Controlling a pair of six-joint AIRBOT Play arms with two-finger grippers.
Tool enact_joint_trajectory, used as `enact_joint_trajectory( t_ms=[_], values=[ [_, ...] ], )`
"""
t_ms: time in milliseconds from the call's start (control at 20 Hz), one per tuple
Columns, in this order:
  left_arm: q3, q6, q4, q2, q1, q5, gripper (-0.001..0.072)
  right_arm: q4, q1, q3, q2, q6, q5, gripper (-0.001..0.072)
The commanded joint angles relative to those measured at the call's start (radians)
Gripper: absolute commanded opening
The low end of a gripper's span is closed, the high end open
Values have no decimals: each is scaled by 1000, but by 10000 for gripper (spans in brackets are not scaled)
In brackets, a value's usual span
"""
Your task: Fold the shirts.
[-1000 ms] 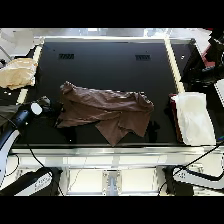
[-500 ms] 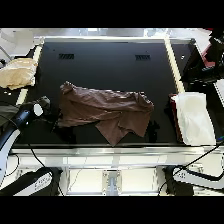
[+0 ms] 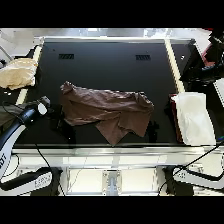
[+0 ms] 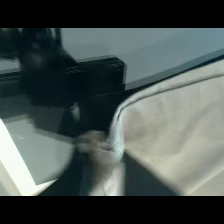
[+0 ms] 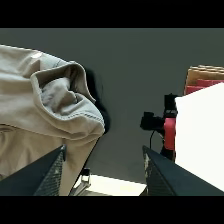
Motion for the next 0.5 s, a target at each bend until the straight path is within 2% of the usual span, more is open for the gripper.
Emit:
enact_joint_trajectory(
  t_ms=[0, 150, 250, 350, 450],
  values=[
    [0, 1, -19, -9, 0, 40, 12, 2, 0, 0, 1, 1, 2, 520],
    [0, 58, -18, 30, 2, 37, 12, 25, 4, -3, -3, 7, 64, 518],
    [0, 64, -3, 73, 18, 37, 12, 29, 21, -74, -2, -35, 83, 519],
    [0, 136, 8, 119, 38, 35, 12, 60, 27, -243, -2, -46, 16, 519],
    [0, 217, 12, 153, 61, 34, 12, 127, 39, -460, -3, -74, -118, 519]
  ],
)
